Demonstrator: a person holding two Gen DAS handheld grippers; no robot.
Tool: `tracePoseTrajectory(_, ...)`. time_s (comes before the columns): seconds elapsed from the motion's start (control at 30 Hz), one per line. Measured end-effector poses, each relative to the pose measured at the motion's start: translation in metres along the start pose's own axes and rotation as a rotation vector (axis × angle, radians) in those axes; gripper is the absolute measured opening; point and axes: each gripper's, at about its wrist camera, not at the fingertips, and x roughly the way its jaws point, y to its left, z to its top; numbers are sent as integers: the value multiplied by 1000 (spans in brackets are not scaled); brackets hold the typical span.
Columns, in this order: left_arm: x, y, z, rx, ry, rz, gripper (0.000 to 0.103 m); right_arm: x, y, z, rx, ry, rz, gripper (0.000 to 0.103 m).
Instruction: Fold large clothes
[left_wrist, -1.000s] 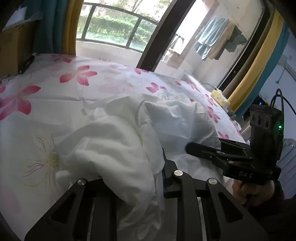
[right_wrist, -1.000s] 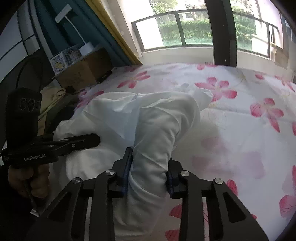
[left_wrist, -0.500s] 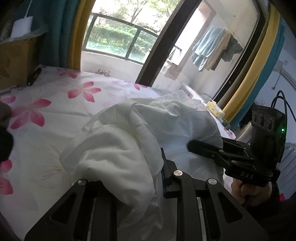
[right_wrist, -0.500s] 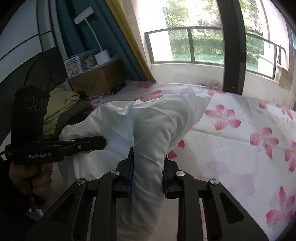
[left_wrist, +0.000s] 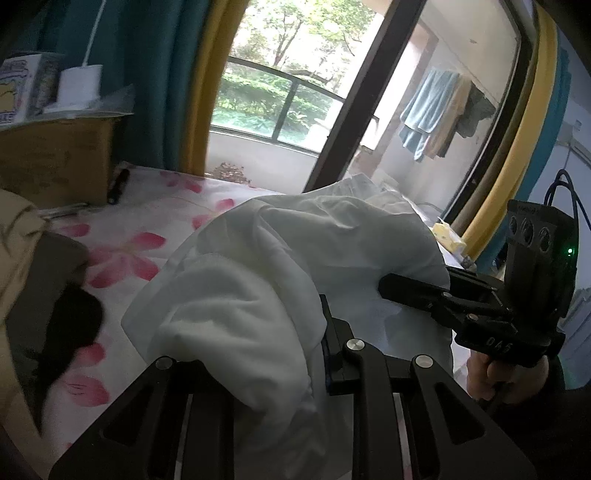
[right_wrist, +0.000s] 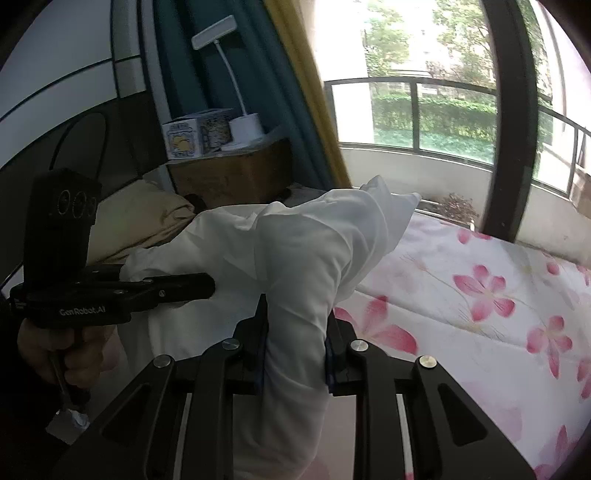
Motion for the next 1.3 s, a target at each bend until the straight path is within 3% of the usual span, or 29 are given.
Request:
tracePoseTrajectory(0.57, -28, 64, 5, -12, -12, 105, 23, 60, 39, 18, 5, 8, 91, 23)
tracePoseTrajectory(0.73, -19, 83, -2, -39, 22, 133, 24, 82, 43, 12, 18, 59, 96, 23)
tracePoseTrajectory(0.83, -2, 96, -9, -73, 88, 136, 28, 99, 39, 4, 45, 108, 75, 24)
tracePoseTrajectory(1.2, 21, 116, -11, -137, 140, 109, 41, 123, 14, -8, 164, 169, 28, 43)
tracePoseTrajectory(1.3, 14, 106, -6, -121, 154, 148, 41, 121, 12, -10, 173, 174, 26, 50)
